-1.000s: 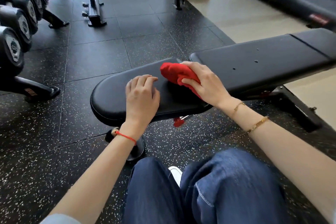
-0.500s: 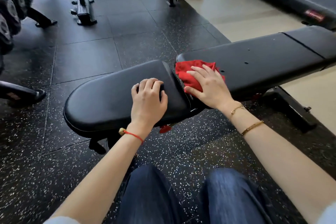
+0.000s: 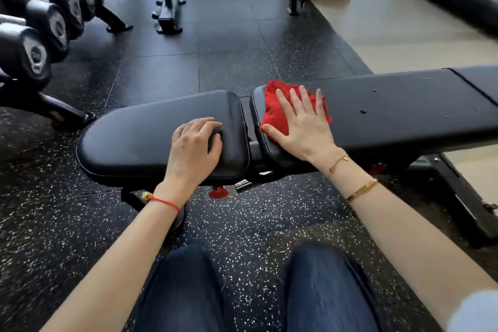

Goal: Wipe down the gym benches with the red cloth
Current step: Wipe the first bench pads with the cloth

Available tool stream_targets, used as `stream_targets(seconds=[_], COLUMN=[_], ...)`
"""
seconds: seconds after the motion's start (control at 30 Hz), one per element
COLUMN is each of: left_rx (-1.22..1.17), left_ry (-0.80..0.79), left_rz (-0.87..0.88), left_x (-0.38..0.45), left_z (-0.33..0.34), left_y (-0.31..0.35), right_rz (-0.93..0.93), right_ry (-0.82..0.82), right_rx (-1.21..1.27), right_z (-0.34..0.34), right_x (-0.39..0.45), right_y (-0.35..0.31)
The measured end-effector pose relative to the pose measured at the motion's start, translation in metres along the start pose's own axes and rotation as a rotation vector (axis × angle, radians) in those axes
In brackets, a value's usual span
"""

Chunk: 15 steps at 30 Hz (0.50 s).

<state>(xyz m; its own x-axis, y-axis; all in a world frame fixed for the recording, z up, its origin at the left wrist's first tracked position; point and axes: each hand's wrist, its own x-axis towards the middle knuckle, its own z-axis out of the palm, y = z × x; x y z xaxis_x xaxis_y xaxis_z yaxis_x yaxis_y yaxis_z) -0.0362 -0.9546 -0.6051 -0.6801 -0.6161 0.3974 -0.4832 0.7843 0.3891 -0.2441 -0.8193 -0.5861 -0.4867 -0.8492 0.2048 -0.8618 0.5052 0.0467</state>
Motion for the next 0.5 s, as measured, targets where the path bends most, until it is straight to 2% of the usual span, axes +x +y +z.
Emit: stream_targets(seconds=[0.07, 0.3, 0.5], left_rx=[-0.007, -0.006, 0.000], left_ry=[-0.001, -0.038, -0.074], left_rz=[0.001, 0.017, 0.014], left_x=[-0.001, 0.016, 0.025], left_z=[0.005, 0.020, 0.025], left_y=[0.024, 0.089, 0.115], right_rz=[-0.082, -0.184, -0.049], right_ry=[0.020, -0.106, -0.138], right_rx=[0.060, 0.229, 0.220], right_z=[0.000, -0.003, 0.003], right_x=[-0.004, -0.010, -0.013], right_y=[0.002, 0.034, 0.098])
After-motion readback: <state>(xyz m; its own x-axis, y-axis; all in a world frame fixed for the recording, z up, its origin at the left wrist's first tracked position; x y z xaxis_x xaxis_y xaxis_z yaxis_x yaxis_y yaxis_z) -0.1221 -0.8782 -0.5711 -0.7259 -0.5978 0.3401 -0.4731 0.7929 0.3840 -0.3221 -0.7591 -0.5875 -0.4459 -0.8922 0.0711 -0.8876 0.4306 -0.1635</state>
